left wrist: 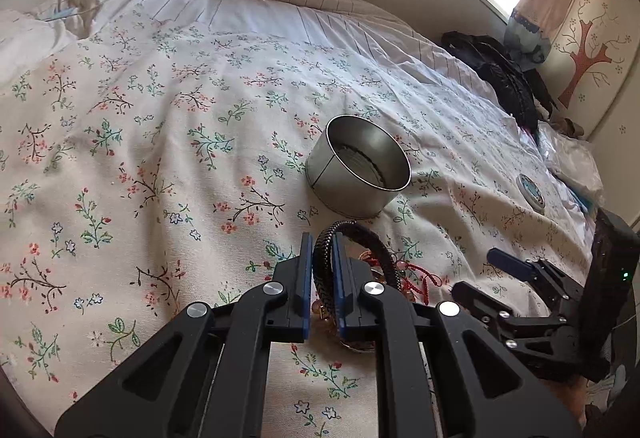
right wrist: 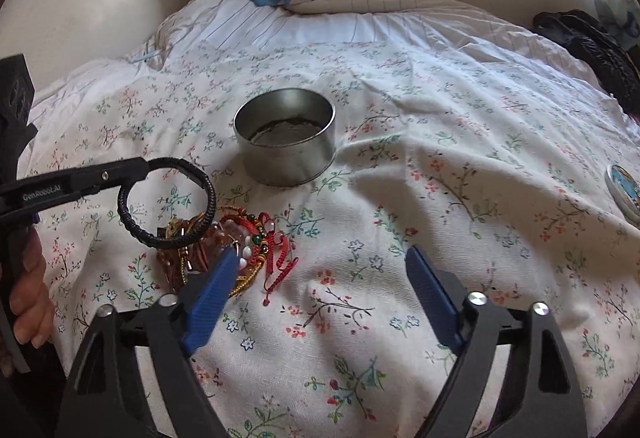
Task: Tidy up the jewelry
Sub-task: 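Close the left tool on the black braided bracelet and lift it, then grasp the red string bracelet with the right tool while the left tool holds the black bracelet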
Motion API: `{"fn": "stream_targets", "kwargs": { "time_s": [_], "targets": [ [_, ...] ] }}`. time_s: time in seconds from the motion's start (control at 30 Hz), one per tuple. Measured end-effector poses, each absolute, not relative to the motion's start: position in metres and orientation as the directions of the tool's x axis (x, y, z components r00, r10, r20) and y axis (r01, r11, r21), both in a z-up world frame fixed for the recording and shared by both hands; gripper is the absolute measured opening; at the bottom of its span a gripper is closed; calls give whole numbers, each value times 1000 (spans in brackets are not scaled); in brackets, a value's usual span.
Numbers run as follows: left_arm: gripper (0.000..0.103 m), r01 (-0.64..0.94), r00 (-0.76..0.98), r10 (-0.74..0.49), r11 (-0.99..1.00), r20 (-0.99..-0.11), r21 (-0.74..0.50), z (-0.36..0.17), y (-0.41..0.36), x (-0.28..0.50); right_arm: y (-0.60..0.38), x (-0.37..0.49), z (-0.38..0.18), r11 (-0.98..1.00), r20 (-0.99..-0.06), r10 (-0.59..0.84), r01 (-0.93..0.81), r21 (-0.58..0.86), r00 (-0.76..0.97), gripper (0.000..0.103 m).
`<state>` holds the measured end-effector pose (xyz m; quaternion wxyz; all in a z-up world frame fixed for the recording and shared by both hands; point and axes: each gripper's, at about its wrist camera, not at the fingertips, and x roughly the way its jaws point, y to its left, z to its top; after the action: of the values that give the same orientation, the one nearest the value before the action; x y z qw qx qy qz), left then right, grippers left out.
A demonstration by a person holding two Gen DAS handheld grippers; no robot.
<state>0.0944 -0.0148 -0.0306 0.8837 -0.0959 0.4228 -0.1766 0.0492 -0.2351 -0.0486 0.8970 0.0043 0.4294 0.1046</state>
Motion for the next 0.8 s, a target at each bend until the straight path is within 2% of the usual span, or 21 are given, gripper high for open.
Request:
{"fn": "stream_targets", "kwargs": {
  "time_s": [0.17,0.23,0.27,0.3,0.5,0.8],
  "targets": [
    [9,230,577,-387,922,-720,-311,-31,-15,96,-222,68,-67,970,-821,181,-236,59,541,43],
    [9,232,571,-382,924,-727,-304,-33,-16,97,-221,75,-75,969,-840,184,-240,66,511,16],
    [9,232,568,-378,926,-731,-299,-33,-16,97,-223,75,-75,967,-839,198,-239,83,508,13],
    [9,233,566,-378,926,-733,-297,-35,-16,98,-227,73,-73,965,-831,223,-233,116,509,6],
    [9,247,554,-438,899,-708,-363,-32,-12,97,-263,59,-50,915,-725,394,-169,365,565,4],
    [9,246,558,-487,871,-672,-426,-25,-7,99,-271,49,-23,876,-626,444,-163,454,641,4]
  ]
}}
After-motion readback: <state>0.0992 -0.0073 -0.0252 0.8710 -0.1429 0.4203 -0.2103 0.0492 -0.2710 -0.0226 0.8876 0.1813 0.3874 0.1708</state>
